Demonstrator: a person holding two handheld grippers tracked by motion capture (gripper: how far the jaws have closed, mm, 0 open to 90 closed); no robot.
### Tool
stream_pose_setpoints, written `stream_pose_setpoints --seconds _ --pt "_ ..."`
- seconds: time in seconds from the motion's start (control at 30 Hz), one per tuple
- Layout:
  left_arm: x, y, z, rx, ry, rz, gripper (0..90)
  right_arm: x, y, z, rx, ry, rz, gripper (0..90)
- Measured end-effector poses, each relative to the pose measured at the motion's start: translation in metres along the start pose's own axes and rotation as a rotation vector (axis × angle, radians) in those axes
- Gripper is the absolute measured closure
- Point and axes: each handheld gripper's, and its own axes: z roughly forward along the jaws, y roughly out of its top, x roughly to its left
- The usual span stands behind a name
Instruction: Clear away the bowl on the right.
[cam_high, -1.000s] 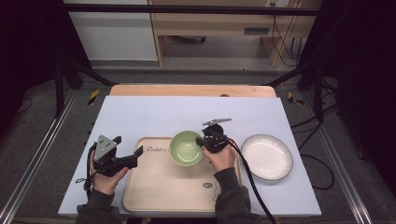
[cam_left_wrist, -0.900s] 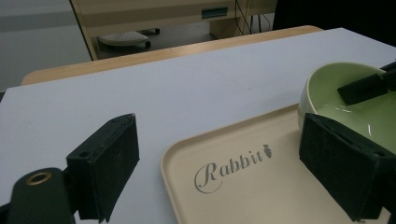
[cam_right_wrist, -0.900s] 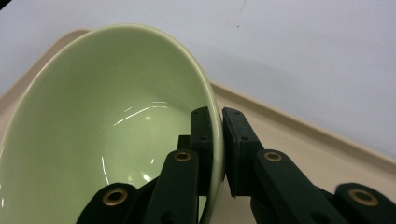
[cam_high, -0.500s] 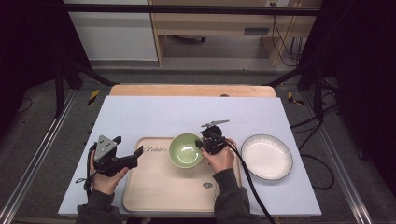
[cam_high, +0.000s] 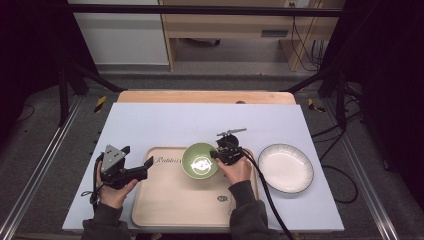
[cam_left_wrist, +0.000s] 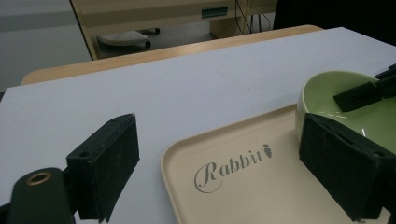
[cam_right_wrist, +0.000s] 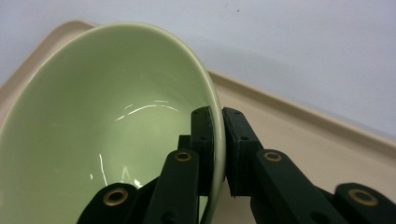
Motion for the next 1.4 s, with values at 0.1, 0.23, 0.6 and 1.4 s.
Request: stream_pose_setpoints --seconds 0.1,0.23,0.6,1.4 --pt "0.000 0.000 0.000 0.002 0.000 0.001 11.7 -0.001 -0.001 0.001 0.000 0.001 0.008 83.4" --pt "0.000 0.000 0.000 0.003 -0.001 0.001 11.7 -0.002 -0.001 0.002 0.001 0.001 0.012 83.4" --pt "0.000 0.000 0.001 0.004 -0.001 0.001 11.8 -0.004 -0.002 0.005 0.001 -0.013 0.010 83.4" --pt "0.001 0.000 -0.001 0.000 0.000 -0.004 11.8 -0.005 0.001 -0.035 -0.158 -0.053 -0.078 66.2"
